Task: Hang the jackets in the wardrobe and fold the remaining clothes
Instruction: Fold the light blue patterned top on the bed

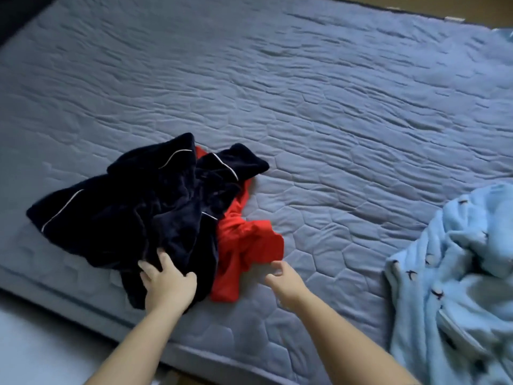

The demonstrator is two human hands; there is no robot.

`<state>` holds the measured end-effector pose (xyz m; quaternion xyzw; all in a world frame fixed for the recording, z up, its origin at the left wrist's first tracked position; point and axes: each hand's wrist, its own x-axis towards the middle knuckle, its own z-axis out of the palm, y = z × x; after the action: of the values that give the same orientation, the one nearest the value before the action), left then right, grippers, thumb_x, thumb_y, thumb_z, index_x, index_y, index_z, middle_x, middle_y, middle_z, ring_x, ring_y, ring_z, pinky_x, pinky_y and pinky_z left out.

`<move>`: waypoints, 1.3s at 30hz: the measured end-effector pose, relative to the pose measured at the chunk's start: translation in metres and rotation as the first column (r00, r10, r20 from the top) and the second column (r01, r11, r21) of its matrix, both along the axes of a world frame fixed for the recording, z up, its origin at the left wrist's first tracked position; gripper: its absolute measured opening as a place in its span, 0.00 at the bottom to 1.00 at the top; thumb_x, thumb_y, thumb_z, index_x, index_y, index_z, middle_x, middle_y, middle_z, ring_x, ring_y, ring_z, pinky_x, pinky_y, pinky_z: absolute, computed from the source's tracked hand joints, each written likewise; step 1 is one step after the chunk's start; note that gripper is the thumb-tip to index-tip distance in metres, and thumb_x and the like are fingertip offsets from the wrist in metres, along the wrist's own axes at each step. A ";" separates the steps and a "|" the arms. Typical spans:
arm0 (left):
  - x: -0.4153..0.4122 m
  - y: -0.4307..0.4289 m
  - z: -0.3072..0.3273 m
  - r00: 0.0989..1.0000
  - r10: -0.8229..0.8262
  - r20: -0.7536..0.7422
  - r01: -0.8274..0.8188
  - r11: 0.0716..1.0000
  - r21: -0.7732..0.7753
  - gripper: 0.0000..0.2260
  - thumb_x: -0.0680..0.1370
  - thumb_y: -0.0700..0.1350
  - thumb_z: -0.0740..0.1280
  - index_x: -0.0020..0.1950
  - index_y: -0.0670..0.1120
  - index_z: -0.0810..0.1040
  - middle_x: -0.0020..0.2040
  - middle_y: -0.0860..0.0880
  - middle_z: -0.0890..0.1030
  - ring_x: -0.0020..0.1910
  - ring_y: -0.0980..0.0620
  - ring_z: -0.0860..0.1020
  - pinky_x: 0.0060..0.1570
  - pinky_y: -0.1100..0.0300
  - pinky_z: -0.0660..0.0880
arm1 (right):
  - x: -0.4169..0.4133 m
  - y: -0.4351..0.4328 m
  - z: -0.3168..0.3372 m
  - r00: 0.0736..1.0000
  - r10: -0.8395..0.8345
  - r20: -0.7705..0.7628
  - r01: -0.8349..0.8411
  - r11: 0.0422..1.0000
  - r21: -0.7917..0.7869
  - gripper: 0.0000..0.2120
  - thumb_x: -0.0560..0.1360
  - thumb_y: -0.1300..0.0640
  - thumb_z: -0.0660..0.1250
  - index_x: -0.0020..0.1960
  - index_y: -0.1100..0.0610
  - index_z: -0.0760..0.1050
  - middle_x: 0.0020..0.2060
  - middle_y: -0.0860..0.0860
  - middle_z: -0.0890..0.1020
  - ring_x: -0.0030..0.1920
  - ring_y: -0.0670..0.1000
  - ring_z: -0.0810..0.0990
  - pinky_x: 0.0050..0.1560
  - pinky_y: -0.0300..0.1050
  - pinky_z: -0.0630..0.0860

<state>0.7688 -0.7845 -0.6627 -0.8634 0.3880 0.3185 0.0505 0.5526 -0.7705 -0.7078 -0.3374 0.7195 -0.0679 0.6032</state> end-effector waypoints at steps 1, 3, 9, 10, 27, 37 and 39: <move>-0.020 0.010 -0.001 0.998 -0.067 0.007 0.066 0.998 0.020 0.38 0.77 0.47 0.63 0.78 0.46 0.42 0.78 0.40 0.41 0.76 0.40 0.49 0.70 0.46 0.59 | -0.022 0.013 0.004 0.999 -0.009 -0.045 0.010 1.000 0.019 0.24 0.75 0.58 0.62 0.71 0.57 0.65 0.57 0.53 0.77 0.54 0.53 0.76 0.51 0.41 0.71; -0.069 0.033 -0.004 0.975 -0.218 -0.030 0.220 0.974 0.063 0.37 0.76 0.47 0.65 0.78 0.44 0.46 0.78 0.39 0.44 0.76 0.39 0.52 0.71 0.49 0.57 | -0.070 0.045 0.011 0.991 -0.028 -0.128 0.035 0.998 0.055 0.22 0.76 0.56 0.61 0.70 0.56 0.66 0.63 0.55 0.77 0.62 0.55 0.75 0.59 0.41 0.69; -0.268 0.120 -0.024 0.784 -0.516 -0.345 0.599 0.775 0.203 0.32 0.77 0.50 0.61 0.77 0.46 0.52 0.77 0.45 0.57 0.73 0.45 0.61 0.68 0.54 0.64 | -0.232 0.151 0.024 0.934 -0.163 -0.319 0.212 0.969 0.127 0.19 0.77 0.55 0.60 0.67 0.56 0.68 0.62 0.55 0.76 0.62 0.55 0.74 0.58 0.43 0.70; -0.299 0.133 -0.028 0.755 -0.527 -0.390 0.631 0.744 0.217 0.30 0.77 0.50 0.61 0.76 0.47 0.55 0.75 0.45 0.61 0.71 0.45 0.64 0.67 0.54 0.66 | -0.260 0.168 0.024 0.919 -0.183 -0.349 0.244 0.960 0.138 0.19 0.77 0.55 0.60 0.66 0.56 0.68 0.62 0.55 0.76 0.62 0.56 0.74 0.59 0.44 0.71; -0.472 0.178 -0.100 0.946 -0.247 -0.211 0.296 0.923 0.246 0.29 0.73 0.47 0.71 0.68 0.38 0.64 0.64 0.37 0.73 0.61 0.38 0.74 0.52 0.53 0.72 | -0.441 0.256 -0.045 0.803 -0.329 -0.497 0.369 0.929 -0.019 0.20 0.72 0.64 0.62 0.62 0.53 0.67 0.54 0.57 0.74 0.56 0.61 0.75 0.48 0.45 0.70; -0.384 0.131 -0.030 0.834 -0.549 0.051 0.492 0.784 0.379 0.17 0.68 0.44 0.69 0.55 0.46 0.72 0.52 0.42 0.77 0.50 0.41 0.75 0.46 0.51 0.72 | -0.409 0.332 -0.020 0.856 0.488 -0.170 -0.307 0.745 0.592 0.20 0.74 0.55 0.63 0.65 0.58 0.72 0.60 0.53 0.78 0.60 0.54 0.77 0.49 0.43 0.70; -0.370 0.130 -0.023 0.820 -0.571 0.046 0.501 0.754 0.426 0.20 0.70 0.48 0.70 0.58 0.45 0.69 0.54 0.41 0.76 0.51 0.42 0.75 0.46 0.52 0.72 | -0.398 0.336 -0.017 0.871 0.469 -0.148 -0.301 0.746 0.594 0.19 0.75 0.55 0.61 0.65 0.58 0.73 0.60 0.53 0.78 0.61 0.54 0.76 0.53 0.43 0.71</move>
<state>0.3992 -0.6545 -0.6860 -0.7110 0.5413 0.2857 0.3461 0.1545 -0.4348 -0.7247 -0.2972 0.7009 0.3204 0.5637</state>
